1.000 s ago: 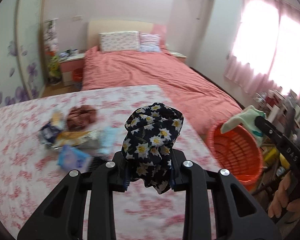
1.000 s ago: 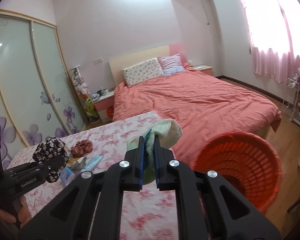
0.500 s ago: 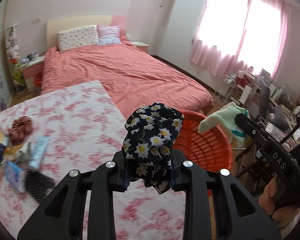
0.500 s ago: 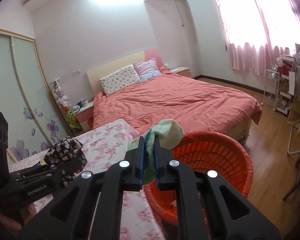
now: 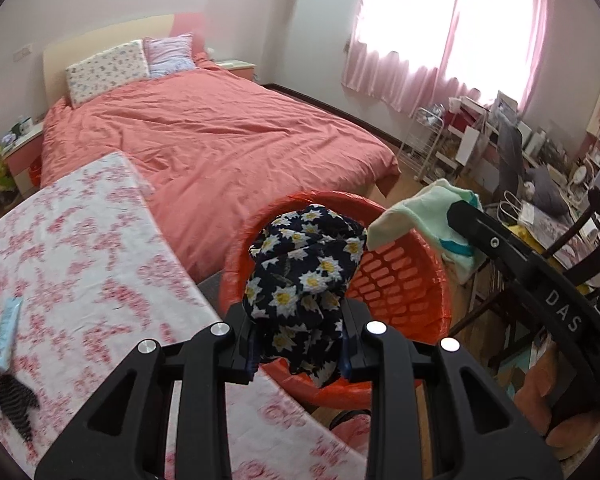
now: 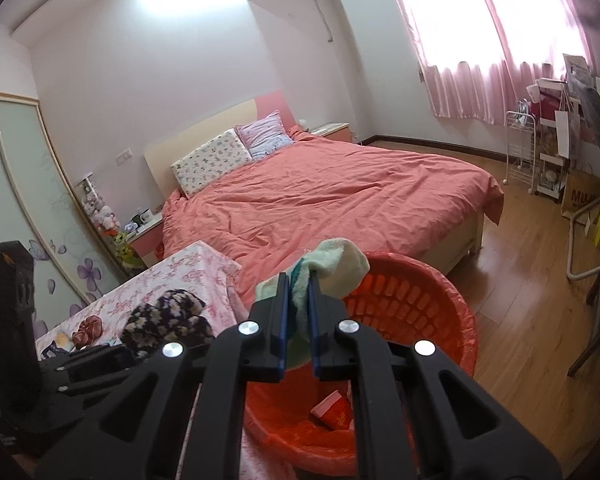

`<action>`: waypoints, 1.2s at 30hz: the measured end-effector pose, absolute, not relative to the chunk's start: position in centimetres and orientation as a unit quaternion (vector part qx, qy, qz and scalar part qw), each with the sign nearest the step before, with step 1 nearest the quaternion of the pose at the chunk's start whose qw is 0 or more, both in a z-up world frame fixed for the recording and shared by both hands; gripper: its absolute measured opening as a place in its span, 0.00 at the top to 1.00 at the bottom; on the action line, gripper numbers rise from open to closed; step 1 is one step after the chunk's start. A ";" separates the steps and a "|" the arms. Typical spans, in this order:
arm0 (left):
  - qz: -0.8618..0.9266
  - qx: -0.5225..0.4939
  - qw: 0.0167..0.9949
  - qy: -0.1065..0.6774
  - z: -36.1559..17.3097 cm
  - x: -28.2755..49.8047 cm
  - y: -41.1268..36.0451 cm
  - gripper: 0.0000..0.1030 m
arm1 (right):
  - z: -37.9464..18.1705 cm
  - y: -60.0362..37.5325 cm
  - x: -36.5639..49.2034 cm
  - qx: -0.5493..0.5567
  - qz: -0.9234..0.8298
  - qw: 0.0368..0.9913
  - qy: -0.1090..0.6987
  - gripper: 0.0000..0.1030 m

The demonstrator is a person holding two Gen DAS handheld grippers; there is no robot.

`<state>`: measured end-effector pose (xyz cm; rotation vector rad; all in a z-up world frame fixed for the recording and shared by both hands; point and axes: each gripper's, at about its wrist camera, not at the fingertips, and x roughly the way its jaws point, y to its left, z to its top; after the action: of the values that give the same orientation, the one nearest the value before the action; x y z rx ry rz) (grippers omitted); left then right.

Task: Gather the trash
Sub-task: 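Carry the floral cloth and green sock over the red basket and open both tools, then move both open tools back to the clutter on the bed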

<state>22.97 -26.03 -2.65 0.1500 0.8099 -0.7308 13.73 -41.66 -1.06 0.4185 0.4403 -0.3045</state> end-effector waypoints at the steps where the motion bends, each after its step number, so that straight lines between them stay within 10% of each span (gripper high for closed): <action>1: -0.348 0.074 0.851 0.386 -2.8 22.9 -26.5 0.70 | -1.2 -41.9 13.8 0.206 -0.151 0.943 0.215 0.90; 15: -0.315 0.098 0.850 0.411 -5.0 23.5 -27.4 0.30 | -4.5 -43.6 14.3 0.219 -0.173 0.928 0.246 0.62; 22: -0.241 0.110 0.884 0.385 -4.7 22.8 -23.2 0.17 | -4.5 -41.0 14.3 0.181 -0.185 0.934 0.248 0.24; 36: -0.013 0.070 0.927 0.369 -4.7 24.5 -4.9 0.07 | -5.8 -32.5 16.7 0.132 -0.130 0.938 0.293 0.13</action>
<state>24.48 -4.93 -4.75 0.1435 0.7562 -0.0269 16.71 -32.52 -5.82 0.2702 0.5990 -0.2646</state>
